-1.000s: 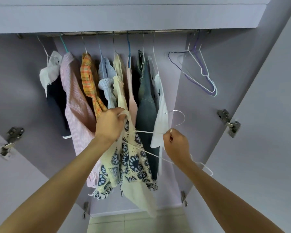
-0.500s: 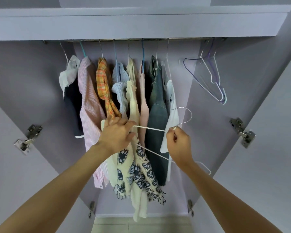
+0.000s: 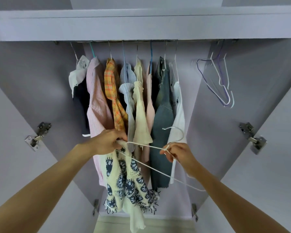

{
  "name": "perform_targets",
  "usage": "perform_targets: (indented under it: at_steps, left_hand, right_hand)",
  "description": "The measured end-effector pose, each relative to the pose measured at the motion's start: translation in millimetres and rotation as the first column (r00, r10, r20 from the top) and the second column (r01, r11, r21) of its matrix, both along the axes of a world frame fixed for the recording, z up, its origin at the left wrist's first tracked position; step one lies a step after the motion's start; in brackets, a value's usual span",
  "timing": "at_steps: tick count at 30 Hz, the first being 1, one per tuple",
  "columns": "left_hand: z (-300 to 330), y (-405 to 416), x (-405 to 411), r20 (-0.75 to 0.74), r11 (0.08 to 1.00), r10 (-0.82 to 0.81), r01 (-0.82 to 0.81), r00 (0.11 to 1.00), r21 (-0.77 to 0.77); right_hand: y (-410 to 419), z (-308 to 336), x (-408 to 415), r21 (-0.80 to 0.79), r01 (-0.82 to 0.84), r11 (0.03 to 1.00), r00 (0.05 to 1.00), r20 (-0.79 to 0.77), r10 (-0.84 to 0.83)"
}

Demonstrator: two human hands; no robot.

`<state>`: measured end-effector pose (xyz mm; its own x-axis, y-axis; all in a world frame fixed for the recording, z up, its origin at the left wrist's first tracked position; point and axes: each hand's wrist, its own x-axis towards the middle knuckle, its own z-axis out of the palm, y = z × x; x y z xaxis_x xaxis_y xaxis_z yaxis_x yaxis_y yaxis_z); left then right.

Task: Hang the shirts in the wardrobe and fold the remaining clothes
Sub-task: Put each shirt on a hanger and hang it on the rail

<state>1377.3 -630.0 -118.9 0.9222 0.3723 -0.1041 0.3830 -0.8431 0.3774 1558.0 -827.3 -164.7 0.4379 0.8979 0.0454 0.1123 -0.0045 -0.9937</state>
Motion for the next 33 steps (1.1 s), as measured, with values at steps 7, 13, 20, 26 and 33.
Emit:
perform_targets:
  at_steps: [7, 13, 20, 26, 33]
  left_hand:
    - [0, -9, -14, 0.197, 0.836, -0.285, 0.143, 0.938, 0.53]
    - [0, -28, -28, 0.244, 0.706, -0.453, 0.178, 0.857, 0.686]
    - [5, -34, -47, 0.296, 0.697, -0.423, 0.099, 0.856, 0.71]
    - [-4, -29, -60, 0.34, 0.711, -0.372, 0.03, 0.864, 0.702]
    - [-11, -14, -83, 0.389, 0.826, -0.095, -0.146, 0.916, 0.544]
  right_hand:
    - [23, -7, -8, -0.279, -0.382, 0.881, 0.893, 0.135, 0.43]
    - [72, -17, -60, -0.256, -0.242, 0.936, 0.84, 0.428, 0.335]
    - [82, -19, -82, -0.011, -0.054, 0.998, 0.732, 0.68, 0.047]
    - [80, -24, -50, -0.221, 0.04, 0.974, 0.603, 0.783, 0.153]
    - [57, -28, 4, -0.414, 0.006, 0.91, 0.632, 0.707, 0.317]
